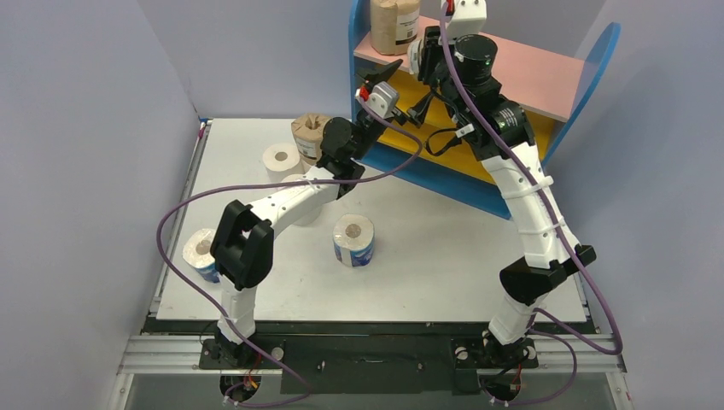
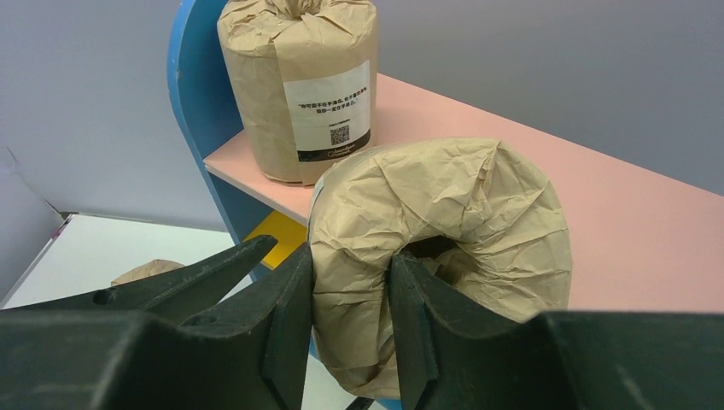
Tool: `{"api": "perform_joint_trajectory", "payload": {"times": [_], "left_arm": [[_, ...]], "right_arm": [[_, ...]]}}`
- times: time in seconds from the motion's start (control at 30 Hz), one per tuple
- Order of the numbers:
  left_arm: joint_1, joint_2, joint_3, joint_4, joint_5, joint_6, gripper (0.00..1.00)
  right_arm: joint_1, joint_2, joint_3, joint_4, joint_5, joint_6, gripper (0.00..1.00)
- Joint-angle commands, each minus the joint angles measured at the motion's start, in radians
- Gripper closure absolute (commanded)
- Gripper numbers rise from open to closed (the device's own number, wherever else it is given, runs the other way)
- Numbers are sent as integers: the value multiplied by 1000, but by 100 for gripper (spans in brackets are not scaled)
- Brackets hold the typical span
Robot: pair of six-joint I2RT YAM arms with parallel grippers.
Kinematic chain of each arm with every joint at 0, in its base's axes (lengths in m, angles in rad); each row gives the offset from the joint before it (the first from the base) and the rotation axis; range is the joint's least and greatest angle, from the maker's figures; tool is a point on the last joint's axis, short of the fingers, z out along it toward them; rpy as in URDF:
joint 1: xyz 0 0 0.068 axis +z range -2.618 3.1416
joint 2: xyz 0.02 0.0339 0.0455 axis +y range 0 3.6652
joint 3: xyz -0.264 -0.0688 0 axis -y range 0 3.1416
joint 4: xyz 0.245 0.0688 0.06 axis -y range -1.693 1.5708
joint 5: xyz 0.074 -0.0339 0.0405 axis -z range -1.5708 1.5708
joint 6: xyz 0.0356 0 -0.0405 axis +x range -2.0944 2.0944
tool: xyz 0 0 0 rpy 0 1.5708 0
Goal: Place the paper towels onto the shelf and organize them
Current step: Place the paper towel on the shelf.
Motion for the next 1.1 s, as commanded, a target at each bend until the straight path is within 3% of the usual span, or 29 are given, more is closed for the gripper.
{"api": "perform_joint_trajectory", "payload": {"times": [0.0, 0.37, 0.7, 1.07], "left_arm": [[9, 11, 64, 10, 17, 4, 4], [18, 49, 114, -2, 33, -11, 1], [17, 94, 144, 42, 4, -97, 14], [11, 111, 176, 50, 3, -177, 16]], "right_arm": [[-19, -34, -3, 31, -31, 19, 67], [-28, -32, 3, 32, -54, 34, 60], [-47, -33, 4, 44, -94, 72, 52], [-71, -35, 11, 54, -162, 134, 40]]}}
